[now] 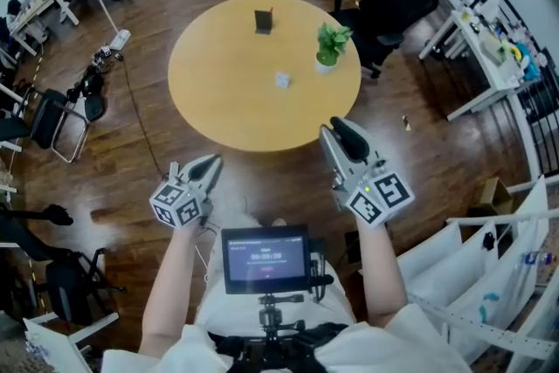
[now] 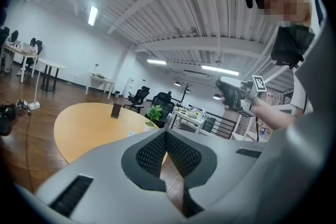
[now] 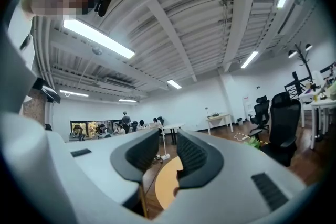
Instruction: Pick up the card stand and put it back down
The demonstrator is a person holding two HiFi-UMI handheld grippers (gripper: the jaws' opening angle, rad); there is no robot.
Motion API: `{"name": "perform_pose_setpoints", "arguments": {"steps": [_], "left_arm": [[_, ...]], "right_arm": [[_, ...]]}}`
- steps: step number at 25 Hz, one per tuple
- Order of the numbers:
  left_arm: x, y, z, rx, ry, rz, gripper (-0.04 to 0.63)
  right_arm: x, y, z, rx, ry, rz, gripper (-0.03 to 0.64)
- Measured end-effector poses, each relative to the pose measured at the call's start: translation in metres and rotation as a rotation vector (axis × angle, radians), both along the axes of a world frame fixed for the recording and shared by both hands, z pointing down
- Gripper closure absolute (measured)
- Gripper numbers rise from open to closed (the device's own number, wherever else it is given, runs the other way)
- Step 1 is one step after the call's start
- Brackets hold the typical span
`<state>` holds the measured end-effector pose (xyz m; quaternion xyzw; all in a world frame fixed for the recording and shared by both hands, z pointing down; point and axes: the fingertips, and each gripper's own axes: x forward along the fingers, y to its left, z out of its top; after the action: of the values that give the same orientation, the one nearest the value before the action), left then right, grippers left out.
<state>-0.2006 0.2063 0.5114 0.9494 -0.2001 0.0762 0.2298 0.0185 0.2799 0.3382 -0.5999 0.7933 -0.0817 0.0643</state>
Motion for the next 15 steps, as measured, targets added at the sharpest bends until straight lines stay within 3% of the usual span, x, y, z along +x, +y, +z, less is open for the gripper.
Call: {"name": "perform_pose_setpoints", "arguments": {"steps": [7, 15], "left_arm": [[-0.010, 0.000, -0.002, -0.018, 0.014, 0.020, 0.595], [-0.024, -0.023, -0.015, -0.014, 0.024, 0.074, 0.595]], "right_arm": [[-0.006, 0.028, 0.016, -0.007, 0.098, 0.006, 0.497], [-0.008, 0.048, 0.064, -0.077, 0.205, 0.135, 0.506]]}}
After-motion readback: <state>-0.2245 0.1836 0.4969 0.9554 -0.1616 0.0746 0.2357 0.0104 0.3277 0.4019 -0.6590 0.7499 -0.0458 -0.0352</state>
